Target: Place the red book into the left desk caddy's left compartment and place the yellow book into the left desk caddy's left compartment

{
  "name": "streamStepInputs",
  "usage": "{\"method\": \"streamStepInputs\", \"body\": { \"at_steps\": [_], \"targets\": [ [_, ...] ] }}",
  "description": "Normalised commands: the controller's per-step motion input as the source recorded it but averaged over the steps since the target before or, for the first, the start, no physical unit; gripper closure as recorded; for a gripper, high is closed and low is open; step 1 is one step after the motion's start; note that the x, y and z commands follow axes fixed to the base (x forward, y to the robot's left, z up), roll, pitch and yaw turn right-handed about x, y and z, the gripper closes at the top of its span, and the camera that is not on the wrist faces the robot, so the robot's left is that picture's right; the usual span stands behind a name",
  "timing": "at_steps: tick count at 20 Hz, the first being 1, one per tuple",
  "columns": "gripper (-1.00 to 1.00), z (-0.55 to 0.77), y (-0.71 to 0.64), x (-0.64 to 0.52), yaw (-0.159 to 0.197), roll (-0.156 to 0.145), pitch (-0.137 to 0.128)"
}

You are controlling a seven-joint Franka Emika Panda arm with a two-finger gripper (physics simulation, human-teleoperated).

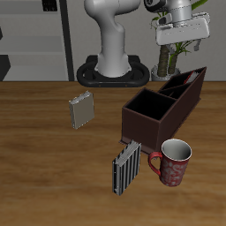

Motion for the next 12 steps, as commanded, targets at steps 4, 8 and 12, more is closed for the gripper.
{"method": "streamStepInputs", "body": {
  "at_steps": [4,8,12],
  "targets": [
    [-1.00,0.22,-0.43,0.31,0.014,-0.076,0.051],
    [-1.00,0.13,-0.38,0.17,0.031,-0.028,0.040],
    [-1.00,0.10,-0.66,0.17,0.018,-0.047,0.027]
  ]
}}
